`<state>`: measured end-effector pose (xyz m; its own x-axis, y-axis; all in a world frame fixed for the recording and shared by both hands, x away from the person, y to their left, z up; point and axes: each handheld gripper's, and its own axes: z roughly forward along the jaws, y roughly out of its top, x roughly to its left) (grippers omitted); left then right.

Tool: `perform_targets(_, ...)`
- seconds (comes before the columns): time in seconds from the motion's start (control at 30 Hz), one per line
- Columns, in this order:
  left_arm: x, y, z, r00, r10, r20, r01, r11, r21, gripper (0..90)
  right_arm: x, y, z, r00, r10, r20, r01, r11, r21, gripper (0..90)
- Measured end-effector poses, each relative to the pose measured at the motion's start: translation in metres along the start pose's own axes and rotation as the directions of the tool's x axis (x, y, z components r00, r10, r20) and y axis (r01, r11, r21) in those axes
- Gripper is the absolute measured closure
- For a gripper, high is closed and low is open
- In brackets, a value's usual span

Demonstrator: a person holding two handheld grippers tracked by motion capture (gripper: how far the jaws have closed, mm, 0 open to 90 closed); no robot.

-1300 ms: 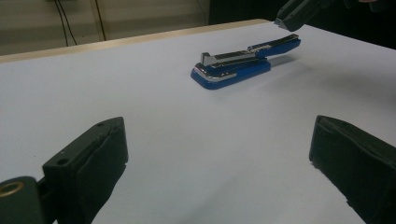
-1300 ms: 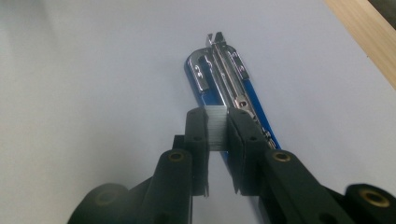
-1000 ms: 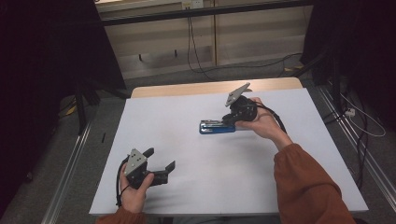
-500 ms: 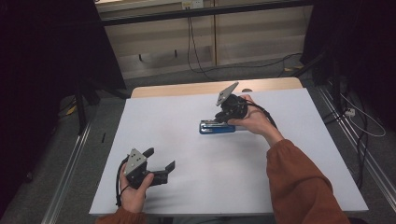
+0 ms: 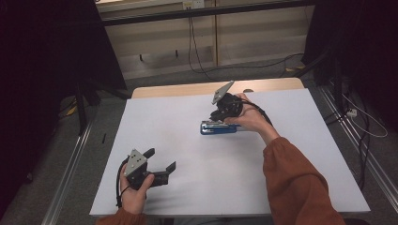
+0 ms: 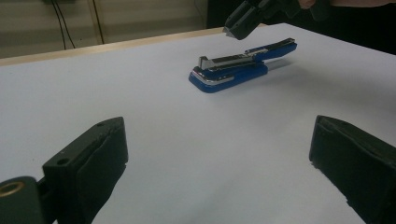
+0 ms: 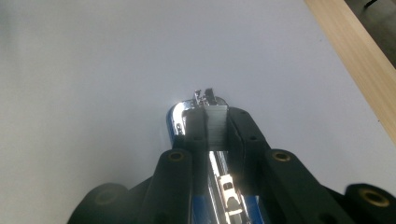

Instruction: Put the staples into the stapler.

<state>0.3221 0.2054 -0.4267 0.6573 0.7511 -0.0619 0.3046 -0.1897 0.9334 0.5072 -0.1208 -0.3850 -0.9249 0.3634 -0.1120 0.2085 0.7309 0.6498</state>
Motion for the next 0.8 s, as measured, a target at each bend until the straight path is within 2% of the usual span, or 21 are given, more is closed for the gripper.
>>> perform_targets(0.2,0.0,0.0,0.0,1.0,0.0,0.0,0.0,1.0,0.003,4.6,-0.004,0.002,0.01,0.9999,0.001,-0.013,-0.001,1.0,0.013,79.3)
perform_targets(0.4,0.0,0.0,0.001,1.0,-0.005,0.005,0.005,1.0,0.006,4.6,-0.004,0.007,0.017,0.9995,-0.021,-0.024,0.021,1.0,-0.01,79.3)
perform_targets(0.8,0.0,0.0,0.001,1.0,-0.005,0.007,0.005,1.0,0.004,4.6,-0.008,0.009,0.027,0.9985,-0.031,-0.046,0.031,0.999,0.019,79.3)
